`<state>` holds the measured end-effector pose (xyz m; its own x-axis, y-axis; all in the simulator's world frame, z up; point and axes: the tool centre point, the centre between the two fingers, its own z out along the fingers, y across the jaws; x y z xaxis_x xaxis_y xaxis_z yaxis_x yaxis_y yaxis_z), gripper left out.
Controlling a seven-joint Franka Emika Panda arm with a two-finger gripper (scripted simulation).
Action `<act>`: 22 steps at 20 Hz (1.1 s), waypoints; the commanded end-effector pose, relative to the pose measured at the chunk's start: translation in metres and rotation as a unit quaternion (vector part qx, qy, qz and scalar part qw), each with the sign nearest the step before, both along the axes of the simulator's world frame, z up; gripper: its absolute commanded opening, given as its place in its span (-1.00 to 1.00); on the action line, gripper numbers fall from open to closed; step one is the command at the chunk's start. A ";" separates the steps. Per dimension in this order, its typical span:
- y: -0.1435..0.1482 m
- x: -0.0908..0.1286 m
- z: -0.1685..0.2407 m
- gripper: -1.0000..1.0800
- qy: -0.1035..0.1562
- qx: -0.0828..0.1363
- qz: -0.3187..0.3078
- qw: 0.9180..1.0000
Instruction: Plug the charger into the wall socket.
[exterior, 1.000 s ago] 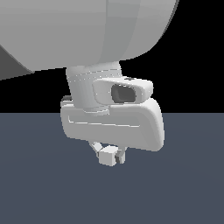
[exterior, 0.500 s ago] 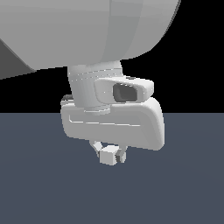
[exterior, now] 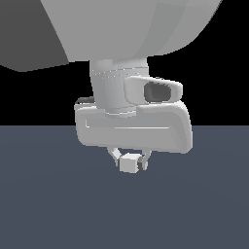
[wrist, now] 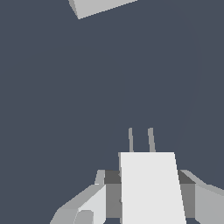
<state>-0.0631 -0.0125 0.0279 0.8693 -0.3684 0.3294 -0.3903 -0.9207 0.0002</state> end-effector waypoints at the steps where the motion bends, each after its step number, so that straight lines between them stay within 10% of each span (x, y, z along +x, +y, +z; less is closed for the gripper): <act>1: -0.006 0.003 0.006 -1.00 -0.001 -0.001 0.017 1.000; 22: -0.046 0.039 0.054 -1.00 -0.002 -0.002 0.167 0.986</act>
